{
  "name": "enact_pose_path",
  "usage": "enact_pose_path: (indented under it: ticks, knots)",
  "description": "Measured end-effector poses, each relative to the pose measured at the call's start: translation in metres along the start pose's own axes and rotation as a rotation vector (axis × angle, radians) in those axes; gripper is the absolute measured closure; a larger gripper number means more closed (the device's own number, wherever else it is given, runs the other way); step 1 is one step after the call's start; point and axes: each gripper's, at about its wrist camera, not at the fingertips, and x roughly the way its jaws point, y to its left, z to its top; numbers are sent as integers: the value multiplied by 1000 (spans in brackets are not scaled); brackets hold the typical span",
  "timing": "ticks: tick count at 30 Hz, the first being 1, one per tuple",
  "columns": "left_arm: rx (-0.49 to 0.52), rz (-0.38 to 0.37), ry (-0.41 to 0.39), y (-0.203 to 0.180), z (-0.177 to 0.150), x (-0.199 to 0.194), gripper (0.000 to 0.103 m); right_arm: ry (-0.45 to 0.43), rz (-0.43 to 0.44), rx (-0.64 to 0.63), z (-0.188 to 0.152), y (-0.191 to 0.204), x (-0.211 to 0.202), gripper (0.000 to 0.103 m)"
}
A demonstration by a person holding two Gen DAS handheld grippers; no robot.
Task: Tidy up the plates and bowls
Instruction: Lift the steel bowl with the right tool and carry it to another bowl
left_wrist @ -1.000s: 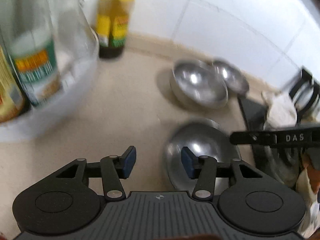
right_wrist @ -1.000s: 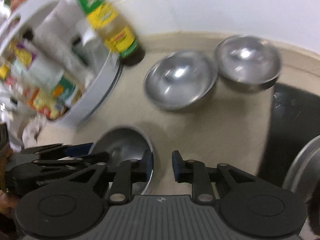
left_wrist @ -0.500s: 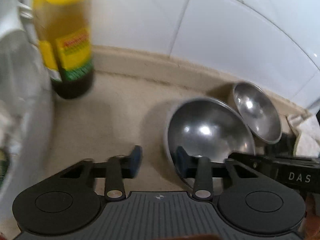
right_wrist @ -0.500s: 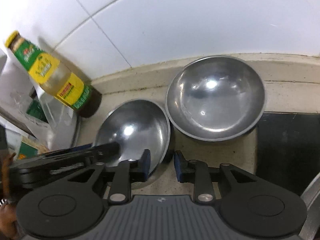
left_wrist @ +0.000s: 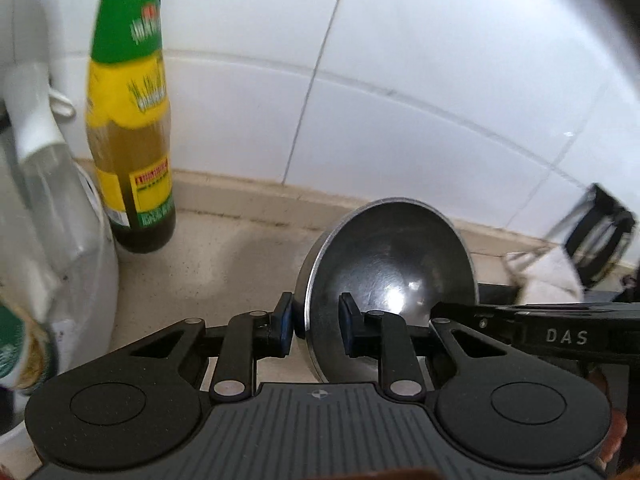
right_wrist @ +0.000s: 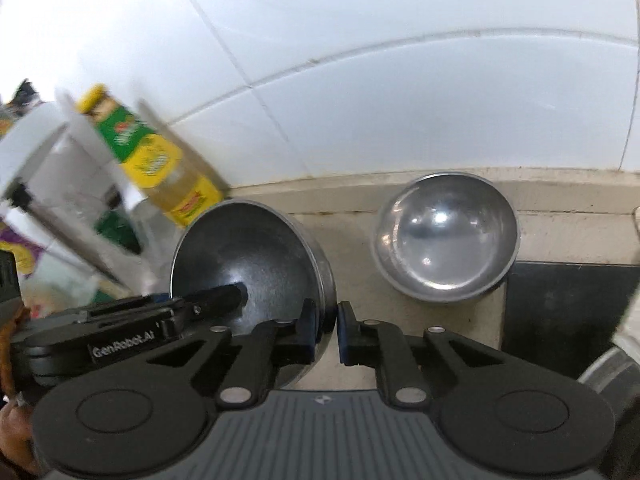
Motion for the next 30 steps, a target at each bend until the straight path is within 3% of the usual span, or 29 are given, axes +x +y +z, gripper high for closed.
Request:
enact_pose_path:
  ticks: [6,12,15,22,30]
  knots:
    - [65,-31,17,-9,-33,-43,70,88,9,-5,-39,22,-32,91]
    - [85,-37,76,-3,-60,-48,66,195,-30,-1,-71,33,-27,89]
    - [95,31,38,9,-62,-51,65,153,-67,-37,-79,40,-28,76]
    - [102,34,-14,8,-48,-59,60,86,-123,15,-70,16,-47,76]
    - [164,1,33,-35,-10,-12,60,18,-226,57,-25,-27,-44,76]
